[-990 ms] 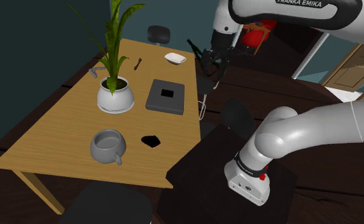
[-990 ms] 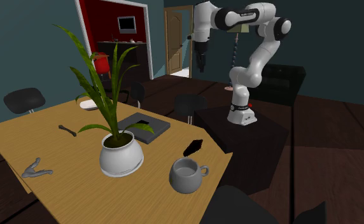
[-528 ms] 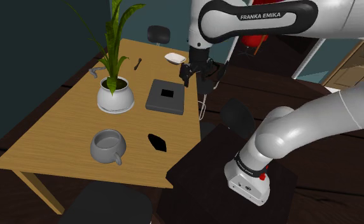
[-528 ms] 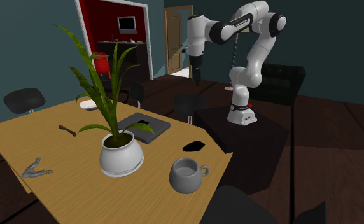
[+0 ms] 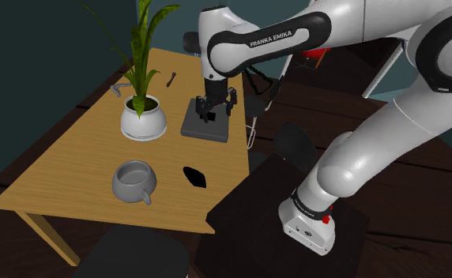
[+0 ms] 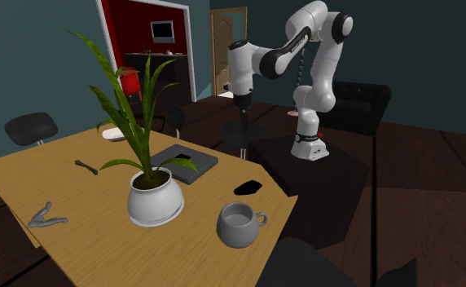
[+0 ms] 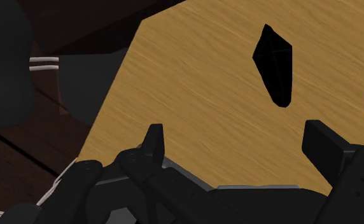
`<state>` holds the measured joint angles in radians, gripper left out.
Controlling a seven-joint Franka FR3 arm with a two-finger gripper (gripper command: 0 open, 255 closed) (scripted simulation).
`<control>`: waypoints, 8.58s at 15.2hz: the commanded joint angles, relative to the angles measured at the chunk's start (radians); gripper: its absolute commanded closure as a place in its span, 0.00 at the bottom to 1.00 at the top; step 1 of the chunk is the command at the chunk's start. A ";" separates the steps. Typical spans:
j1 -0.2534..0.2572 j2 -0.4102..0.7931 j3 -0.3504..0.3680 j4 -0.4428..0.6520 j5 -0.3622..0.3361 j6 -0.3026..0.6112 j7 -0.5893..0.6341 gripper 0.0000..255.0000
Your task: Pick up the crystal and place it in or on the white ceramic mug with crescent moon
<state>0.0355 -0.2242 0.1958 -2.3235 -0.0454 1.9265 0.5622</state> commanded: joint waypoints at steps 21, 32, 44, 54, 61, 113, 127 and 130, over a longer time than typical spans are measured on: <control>0.125 0.803 0.032 0.503 -0.162 0.116 0.368 0.00; 0.124 0.831 0.024 0.465 -0.175 0.182 0.377 0.00; 0.124 0.831 0.024 0.465 -0.175 0.181 0.377 1.00; 0.083 0.695 0.060 0.082 -0.277 0.460 0.198 0.00; 0.092 0.751 0.035 0.073 -0.311 0.524 0.221 0.00; 0.066 0.438 0.149 0.168 -0.126 0.133 0.116 1.00; 0.291 0.906 0.163 0.886 -0.206 -0.152 0.297 1.00; 0.305 0.944 0.158 0.922 -0.213 -0.152 0.303 1.00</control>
<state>0.3363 0.7099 0.3549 -1.4075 -0.2559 1.7710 0.8615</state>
